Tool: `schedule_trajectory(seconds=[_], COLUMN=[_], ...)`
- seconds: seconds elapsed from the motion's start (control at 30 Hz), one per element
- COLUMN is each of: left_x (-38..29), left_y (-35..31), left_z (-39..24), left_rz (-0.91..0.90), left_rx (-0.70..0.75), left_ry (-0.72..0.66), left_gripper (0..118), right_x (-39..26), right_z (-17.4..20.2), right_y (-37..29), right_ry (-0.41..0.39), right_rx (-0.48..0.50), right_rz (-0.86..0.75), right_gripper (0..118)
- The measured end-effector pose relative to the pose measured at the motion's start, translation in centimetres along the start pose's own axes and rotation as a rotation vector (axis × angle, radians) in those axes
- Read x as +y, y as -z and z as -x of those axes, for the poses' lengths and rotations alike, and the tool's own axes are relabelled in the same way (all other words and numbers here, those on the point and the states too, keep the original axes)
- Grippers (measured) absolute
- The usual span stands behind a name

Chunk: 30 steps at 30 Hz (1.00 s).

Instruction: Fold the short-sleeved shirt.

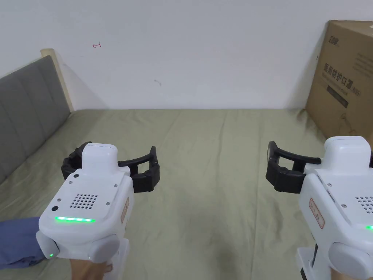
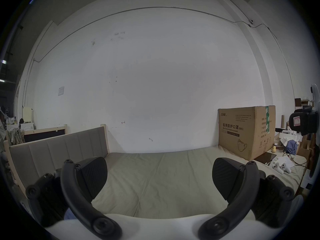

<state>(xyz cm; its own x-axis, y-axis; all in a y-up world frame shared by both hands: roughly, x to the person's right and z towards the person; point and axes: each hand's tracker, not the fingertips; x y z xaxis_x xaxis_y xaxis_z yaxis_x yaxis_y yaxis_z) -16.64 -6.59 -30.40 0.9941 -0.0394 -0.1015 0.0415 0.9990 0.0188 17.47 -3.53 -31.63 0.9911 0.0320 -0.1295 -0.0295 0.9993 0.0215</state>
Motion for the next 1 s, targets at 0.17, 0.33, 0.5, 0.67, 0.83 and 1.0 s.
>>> schedule_trajectory(seconds=[0.17, 0.33, 0.5, 0.67, 0.83, 1.0], left_x=[-0.04, -0.11, -0.1, -0.18, -0.3, -0.36], left_y=[0.01, 0.14, 0.21, 0.16, 0.04, 0.01], left_z=[0.09, 0.16, 0.18, 0.21, 0.42, 0.64], left_rz=[0.001, 0.005, 0.003, 0.004, 0.003, 0.01], left_rx=[0.004, 0.002, 0.003, 0.003, 0.008, 0.006], left_ry=[-0.005, -0.008, -0.012, -0.01, -0.011, -0.012], left_gripper=[118, 118, 118, 118, 118, 118], right_x=[0.03, 0.16, 0.17, 0.05, -0.06, 0.03], right_z=[-0.03, 0.11, 0.1, 0.15, 0.29, 0.44], right_y=[0.06, 0.09, 0.24, 0.28, 0.33, 0.32], right_ry=[0.001, -0.01, -0.008, -0.009, -0.012, -0.01], right_rx=[0.001, 0.006, 0.008, 0.012, 0.014, 0.018], right_rz=[0.0, -0.001, 0.002, 0.009, 0.012, 0.015], right_gripper=[118, 118, 118, 118, 118, 118])
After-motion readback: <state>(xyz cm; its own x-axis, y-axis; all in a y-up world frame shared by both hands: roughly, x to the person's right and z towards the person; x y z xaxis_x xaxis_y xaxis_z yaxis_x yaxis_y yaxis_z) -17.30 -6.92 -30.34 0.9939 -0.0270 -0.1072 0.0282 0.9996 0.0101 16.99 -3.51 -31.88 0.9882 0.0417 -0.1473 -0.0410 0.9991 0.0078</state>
